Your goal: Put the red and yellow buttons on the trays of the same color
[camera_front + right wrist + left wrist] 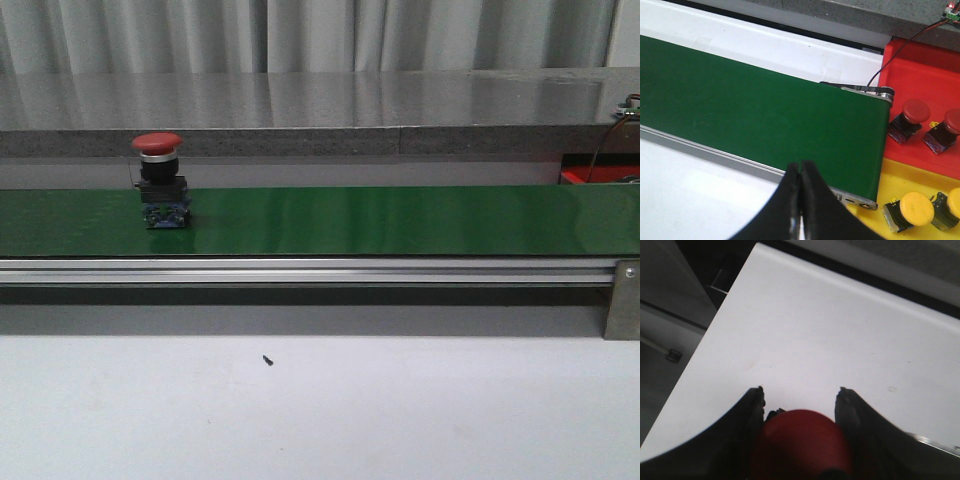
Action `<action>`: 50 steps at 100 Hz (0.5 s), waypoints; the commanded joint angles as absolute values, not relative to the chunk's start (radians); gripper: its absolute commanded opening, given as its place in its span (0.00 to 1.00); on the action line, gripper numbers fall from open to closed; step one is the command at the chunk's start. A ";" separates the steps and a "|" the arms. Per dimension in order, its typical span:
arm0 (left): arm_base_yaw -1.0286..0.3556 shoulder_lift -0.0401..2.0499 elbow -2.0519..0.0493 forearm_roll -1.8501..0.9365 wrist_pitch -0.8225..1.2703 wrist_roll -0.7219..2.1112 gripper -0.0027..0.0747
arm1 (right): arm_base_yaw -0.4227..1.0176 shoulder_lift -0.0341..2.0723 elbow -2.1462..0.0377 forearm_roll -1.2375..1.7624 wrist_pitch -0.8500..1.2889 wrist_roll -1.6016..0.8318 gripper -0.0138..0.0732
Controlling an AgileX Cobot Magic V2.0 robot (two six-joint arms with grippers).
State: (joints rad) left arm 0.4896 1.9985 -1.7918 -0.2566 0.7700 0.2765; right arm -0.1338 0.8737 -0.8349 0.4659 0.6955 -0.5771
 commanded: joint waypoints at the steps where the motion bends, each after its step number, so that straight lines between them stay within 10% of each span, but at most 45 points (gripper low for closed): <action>1: 0.441 1.860 -1.775 -0.288 0.748 0.271 0.18 | -0.133 0.863 -0.858 0.490 0.645 -0.584 0.02; 50: 0.205 1.698 -1.499 -0.288 0.685 0.276 0.18 | -0.133 0.863 -0.858 0.490 0.645 -0.584 0.02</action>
State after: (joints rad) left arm 0.2385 1.7522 -1.5061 -0.2680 0.7728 0.2765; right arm -0.1338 0.8737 -0.8349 0.4659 0.6955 -0.5771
